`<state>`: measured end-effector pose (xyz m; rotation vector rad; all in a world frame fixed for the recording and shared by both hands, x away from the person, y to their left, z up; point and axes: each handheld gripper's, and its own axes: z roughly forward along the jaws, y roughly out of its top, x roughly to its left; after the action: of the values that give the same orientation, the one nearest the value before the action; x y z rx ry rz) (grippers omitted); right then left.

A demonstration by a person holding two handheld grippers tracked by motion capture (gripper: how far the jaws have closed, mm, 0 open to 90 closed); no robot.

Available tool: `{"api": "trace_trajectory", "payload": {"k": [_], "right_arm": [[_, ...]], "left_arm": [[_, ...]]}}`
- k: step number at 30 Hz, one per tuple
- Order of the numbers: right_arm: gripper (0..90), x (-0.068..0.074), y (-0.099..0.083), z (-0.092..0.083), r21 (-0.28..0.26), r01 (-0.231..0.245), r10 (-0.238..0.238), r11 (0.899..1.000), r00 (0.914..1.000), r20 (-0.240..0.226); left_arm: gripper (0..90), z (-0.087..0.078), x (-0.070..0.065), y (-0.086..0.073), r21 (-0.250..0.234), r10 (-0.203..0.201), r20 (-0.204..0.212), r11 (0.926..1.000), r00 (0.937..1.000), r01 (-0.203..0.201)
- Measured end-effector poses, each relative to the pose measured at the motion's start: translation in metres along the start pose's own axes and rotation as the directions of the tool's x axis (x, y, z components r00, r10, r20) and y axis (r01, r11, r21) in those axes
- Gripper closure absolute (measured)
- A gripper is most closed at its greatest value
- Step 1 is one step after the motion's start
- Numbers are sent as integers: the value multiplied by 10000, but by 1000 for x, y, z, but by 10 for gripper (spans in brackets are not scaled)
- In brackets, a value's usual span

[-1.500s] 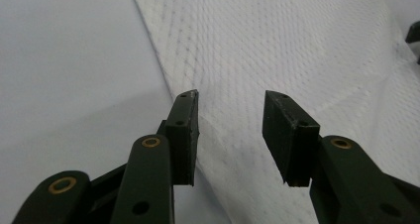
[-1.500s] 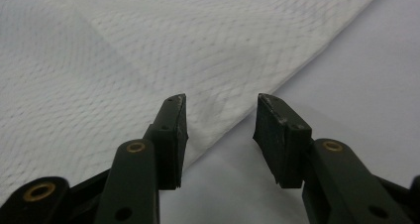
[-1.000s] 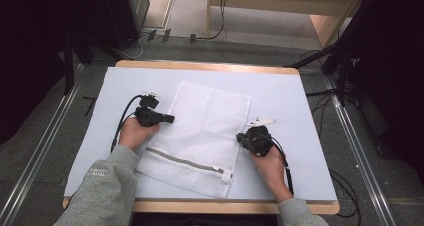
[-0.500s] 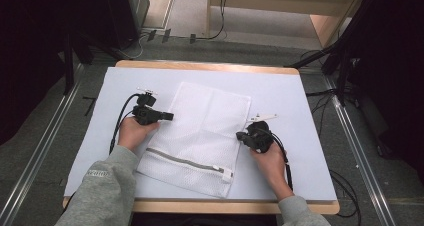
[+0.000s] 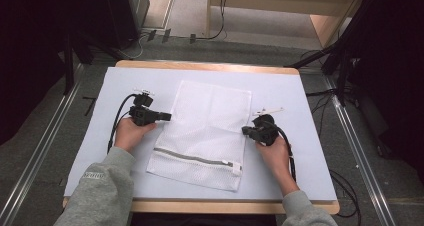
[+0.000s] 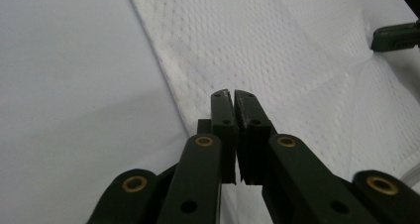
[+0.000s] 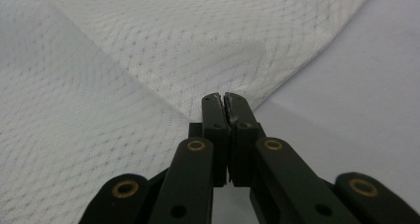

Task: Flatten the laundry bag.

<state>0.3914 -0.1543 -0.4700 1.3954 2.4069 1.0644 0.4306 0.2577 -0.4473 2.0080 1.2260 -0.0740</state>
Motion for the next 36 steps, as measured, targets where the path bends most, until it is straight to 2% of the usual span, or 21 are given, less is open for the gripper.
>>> {"api": "trace_trajectory", "payload": {"k": [6,18,22,27,36], "right_arm": [[900,-17,8,3,-50,-303,304,9995,9995,74],[898,-35,30,18,-35,-215,215,9998,9998,11],[897,-37,36,25,-190,-87,88,9998,9999,68],[896,-40,44,29,-17,-159,159,9999,9999,31],[893,-40,38,21,107,-171,169,9998,9998,125]], "left_arm": [[815,-7,-3,-8,-5,-81,26,10000,10000,81],[723,-12,-19,-28,188,173,45,9997,9998,-174],[719,-14,-22,-31,76,217,-53,9997,9998,-216],[713,-15,-27,-35,-67,350,-41,9994,9994,-350],[706,-5,-31,-34,272,609,-36,9978,9981,-608]]}}
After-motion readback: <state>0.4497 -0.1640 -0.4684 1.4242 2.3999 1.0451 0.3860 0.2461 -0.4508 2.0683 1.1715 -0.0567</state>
